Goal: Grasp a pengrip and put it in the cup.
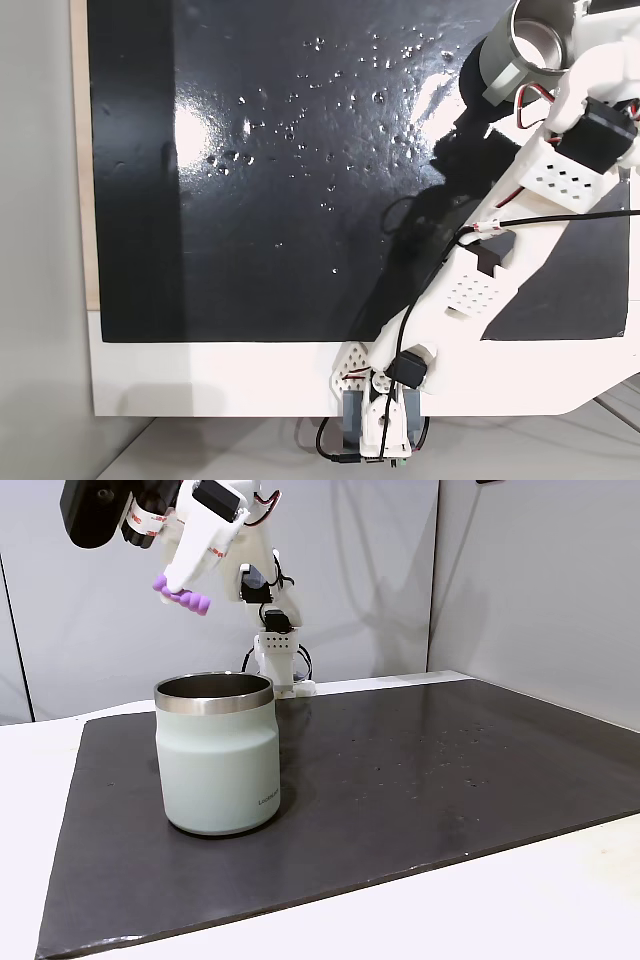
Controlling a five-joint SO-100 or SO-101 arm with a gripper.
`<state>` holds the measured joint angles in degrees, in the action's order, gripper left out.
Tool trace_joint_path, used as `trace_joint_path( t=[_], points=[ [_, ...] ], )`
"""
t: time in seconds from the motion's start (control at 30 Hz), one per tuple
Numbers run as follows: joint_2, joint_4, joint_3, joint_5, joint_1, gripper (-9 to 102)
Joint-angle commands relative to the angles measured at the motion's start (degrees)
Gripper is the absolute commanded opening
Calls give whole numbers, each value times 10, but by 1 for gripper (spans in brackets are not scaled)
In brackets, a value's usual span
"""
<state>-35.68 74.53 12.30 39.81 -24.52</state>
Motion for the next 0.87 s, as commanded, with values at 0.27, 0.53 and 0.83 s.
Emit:
trace_joint_path(
  t=[0.27,0.53,0.83],
  points=[
    [18,12,29,23,11,2],
    [10,47,29,11,10,37],
    [-5,52,29,11,12,36]
  ],
)
